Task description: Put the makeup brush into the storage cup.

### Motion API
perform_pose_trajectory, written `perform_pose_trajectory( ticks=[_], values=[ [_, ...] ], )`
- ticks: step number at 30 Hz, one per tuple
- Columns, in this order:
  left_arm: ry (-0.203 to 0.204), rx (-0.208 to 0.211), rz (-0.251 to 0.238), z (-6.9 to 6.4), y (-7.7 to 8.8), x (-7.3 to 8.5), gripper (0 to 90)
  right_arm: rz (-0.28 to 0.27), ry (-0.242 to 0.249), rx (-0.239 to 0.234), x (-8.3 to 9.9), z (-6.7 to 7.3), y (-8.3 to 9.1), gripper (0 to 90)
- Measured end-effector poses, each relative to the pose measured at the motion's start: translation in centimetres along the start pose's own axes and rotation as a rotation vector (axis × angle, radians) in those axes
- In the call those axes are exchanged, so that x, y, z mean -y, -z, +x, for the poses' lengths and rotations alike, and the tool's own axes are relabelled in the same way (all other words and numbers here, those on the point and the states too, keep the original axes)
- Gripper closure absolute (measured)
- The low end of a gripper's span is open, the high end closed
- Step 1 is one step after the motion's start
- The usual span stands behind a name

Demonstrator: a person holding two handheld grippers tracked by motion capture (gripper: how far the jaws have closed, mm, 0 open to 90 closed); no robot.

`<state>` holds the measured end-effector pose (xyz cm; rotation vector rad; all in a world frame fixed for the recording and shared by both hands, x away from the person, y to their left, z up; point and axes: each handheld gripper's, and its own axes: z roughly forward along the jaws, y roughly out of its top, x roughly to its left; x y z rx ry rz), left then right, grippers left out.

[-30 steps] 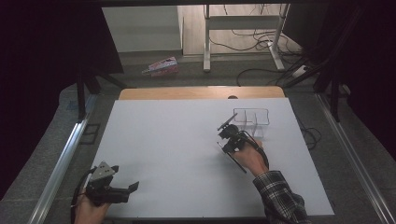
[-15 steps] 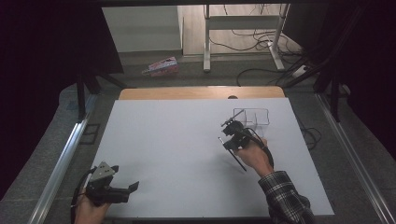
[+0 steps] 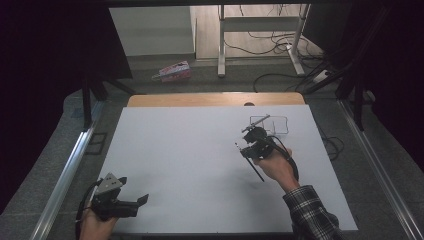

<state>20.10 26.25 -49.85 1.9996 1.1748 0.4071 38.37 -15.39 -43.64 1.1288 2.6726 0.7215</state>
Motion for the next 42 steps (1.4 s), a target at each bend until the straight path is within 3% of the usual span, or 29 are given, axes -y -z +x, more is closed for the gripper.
perform_pose_trajectory(
  ticks=[23, 35, 42],
  values=[
    [0.001, -0.001, 0.001, 0.0, 0.0, 0.0, 1.7, -0.146, -0.022, 0.009, 0.8, -1.3, 4.4, 85.5],
    [0.003, 0.0, -0.002, 0.0, 0.0, 0.0, 1.7, -0.216, -0.037, 0.023, 1.2, -2.1, 6.1, 85.5],
    [0.001, 0.0, -0.004, 0.0, 0.0, 0.0, 1.7, -0.257, -0.022, 0.025, 1.2, -2.2, 6.7, 85.5]
  ],
)
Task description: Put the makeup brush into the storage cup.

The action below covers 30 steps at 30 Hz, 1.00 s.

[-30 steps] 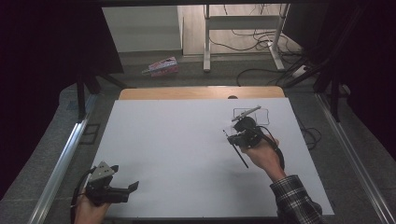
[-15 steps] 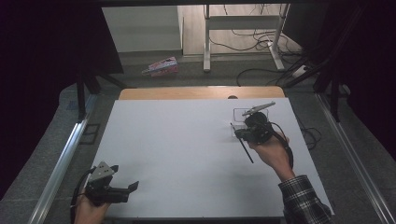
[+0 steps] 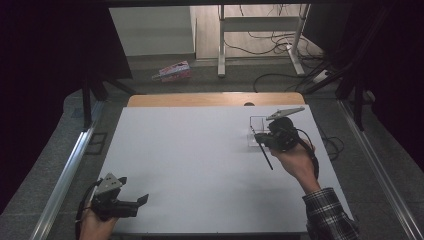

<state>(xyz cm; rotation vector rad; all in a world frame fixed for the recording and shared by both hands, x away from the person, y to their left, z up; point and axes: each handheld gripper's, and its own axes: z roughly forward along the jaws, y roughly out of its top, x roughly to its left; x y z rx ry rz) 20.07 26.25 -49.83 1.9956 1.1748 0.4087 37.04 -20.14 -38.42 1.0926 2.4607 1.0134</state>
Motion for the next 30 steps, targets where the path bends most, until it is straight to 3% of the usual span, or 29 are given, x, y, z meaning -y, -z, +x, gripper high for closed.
perform_pose_trajectory(
  ticks=[30],
  values=[
    [-0.019, 0.006, 0.018, -0.1, -0.2, 0.0, 1.7, -0.133, -0.026, 0.053, -1.4, -1.5, 0.9, 85.5]
  ],
)
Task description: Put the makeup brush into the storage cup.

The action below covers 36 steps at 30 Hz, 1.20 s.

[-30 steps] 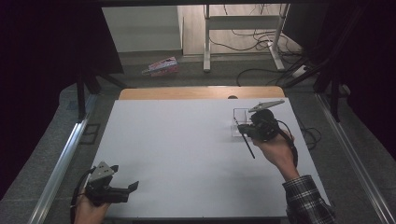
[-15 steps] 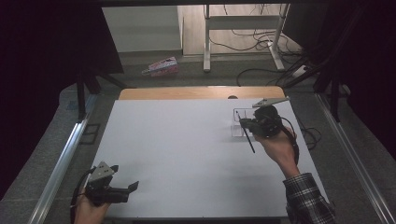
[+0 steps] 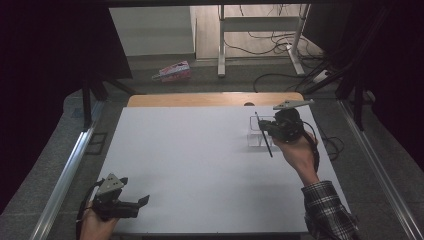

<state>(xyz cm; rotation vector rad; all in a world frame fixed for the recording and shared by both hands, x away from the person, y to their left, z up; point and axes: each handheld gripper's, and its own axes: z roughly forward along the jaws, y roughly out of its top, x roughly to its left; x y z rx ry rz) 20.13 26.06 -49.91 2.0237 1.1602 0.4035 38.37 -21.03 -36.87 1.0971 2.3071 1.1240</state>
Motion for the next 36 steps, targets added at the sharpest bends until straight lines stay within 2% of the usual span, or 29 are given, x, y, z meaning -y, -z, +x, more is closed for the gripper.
perform_pose_trajectory(
  ticks=[13, 21, 27, 30, 36],
  values=[
    [0.0, 0.001, 0.002, 0.0, 0.0, 0.0, 1.7, -0.04, 0.02, 0.035, -1.4, -0.9, -0.8, 85.5],
    [-0.006, 0.006, 0.009, 0.0, -0.1, 0.0, 1.7, -0.082, 0.019, 0.057, -1.8, -1.2, -1.1, 85.5],
    [-0.007, 0.007, 0.009, -0.1, -0.1, 0.0, 1.7, -0.11, 0.01, 0.071, -2.3, -1.7, -1.4, 85.5],
    [-0.007, 0.007, 0.009, -0.1, -0.1, 0.0, 1.7, -0.119, -0.014, 0.057, -2.5, -1.9, -1.7, 85.5],
    [-0.009, 0.006, 0.01, -0.1, -0.1, 0.0, 1.7, -0.141, -0.03, 0.062, -2.9, -2.1, -2.2, 85.5]
  ],
)
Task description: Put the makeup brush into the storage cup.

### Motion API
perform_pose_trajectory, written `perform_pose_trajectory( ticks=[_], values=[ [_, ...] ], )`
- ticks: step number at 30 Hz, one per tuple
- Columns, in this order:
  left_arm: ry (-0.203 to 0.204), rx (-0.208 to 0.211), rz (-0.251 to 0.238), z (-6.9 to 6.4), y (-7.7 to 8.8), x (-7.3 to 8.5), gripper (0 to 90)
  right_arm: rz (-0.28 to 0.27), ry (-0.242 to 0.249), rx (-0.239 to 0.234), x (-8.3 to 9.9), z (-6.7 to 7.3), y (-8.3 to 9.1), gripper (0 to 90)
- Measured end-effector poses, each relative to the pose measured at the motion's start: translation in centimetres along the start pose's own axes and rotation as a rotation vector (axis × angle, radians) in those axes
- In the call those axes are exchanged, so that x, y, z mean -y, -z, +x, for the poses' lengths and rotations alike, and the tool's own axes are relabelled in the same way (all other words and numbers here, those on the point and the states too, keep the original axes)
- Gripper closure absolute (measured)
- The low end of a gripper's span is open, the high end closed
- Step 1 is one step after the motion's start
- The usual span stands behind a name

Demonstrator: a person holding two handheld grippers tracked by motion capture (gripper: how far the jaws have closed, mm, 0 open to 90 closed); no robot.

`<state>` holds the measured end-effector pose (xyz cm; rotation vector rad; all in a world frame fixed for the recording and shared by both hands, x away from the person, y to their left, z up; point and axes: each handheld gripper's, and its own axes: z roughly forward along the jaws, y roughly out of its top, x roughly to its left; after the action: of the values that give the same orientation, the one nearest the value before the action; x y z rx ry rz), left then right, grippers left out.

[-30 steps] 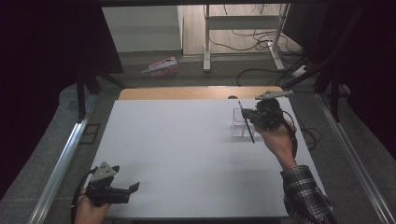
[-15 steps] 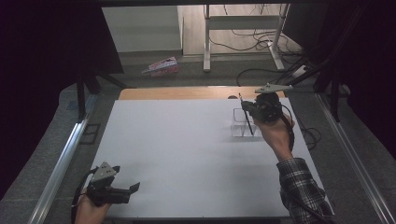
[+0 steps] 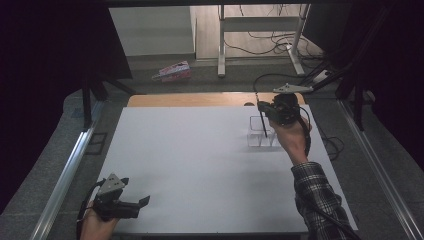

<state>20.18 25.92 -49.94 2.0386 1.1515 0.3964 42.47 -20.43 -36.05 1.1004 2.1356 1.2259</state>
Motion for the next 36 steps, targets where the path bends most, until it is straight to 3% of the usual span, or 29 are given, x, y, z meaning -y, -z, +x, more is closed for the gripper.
perform_pose_trajectory(
  ticks=[36],
  values=[
    [-0.006, 0.004, -0.002, -0.1, 0.0, -0.1, 1.7, -0.092, -0.012, 0.027, -2.0, -0.9, -3.4, 85.5]
  ],
)
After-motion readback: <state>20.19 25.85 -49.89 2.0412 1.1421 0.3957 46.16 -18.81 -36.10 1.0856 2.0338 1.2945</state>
